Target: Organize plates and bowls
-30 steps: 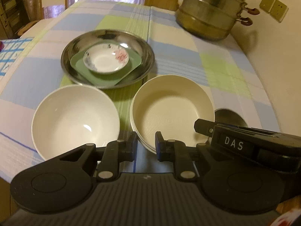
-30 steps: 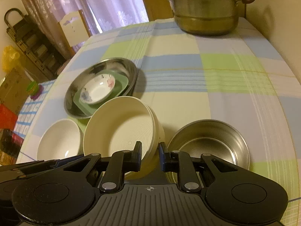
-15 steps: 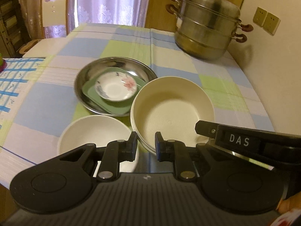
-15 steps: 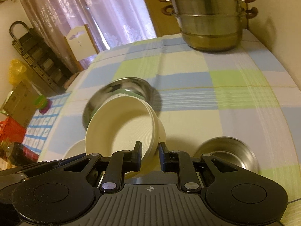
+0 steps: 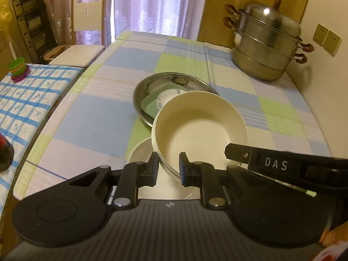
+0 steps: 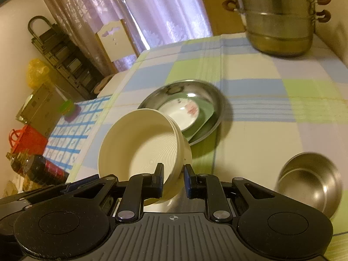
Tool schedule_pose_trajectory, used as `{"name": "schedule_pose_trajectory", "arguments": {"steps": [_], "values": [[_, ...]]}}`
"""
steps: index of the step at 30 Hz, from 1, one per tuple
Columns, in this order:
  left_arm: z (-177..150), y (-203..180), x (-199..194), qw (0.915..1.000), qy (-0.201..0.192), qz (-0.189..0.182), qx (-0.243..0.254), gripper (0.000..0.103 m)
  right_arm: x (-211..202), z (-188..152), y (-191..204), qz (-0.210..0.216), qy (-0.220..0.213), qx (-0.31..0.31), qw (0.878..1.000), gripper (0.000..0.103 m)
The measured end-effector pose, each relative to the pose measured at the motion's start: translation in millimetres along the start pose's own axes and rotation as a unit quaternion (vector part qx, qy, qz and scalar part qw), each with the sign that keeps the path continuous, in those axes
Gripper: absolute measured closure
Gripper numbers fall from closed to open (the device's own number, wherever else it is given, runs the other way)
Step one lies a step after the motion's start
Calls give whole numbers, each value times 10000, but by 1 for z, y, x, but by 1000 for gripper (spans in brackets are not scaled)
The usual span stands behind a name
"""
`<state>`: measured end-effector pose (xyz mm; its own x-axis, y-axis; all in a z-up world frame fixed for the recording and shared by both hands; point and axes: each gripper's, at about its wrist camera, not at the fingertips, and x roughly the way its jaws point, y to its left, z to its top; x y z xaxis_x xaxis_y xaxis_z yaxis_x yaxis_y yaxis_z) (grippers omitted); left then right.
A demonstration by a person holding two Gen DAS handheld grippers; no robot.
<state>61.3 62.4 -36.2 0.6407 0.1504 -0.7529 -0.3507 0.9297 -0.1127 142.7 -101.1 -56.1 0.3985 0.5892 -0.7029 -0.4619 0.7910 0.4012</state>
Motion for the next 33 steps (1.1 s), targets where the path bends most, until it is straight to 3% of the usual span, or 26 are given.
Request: {"name": "schedule_pose_trajectory", "arguments": {"steps": [17, 33], "values": [[-13, 33, 9, 9992, 369, -65, -99, 86, 34, -18, 13, -106, 622, 385, 9973, 84], [-9, 39, 20, 9976, 617, -280, -134, 86, 37, -18, 10, -210, 718, 694, 9948, 83]]}}
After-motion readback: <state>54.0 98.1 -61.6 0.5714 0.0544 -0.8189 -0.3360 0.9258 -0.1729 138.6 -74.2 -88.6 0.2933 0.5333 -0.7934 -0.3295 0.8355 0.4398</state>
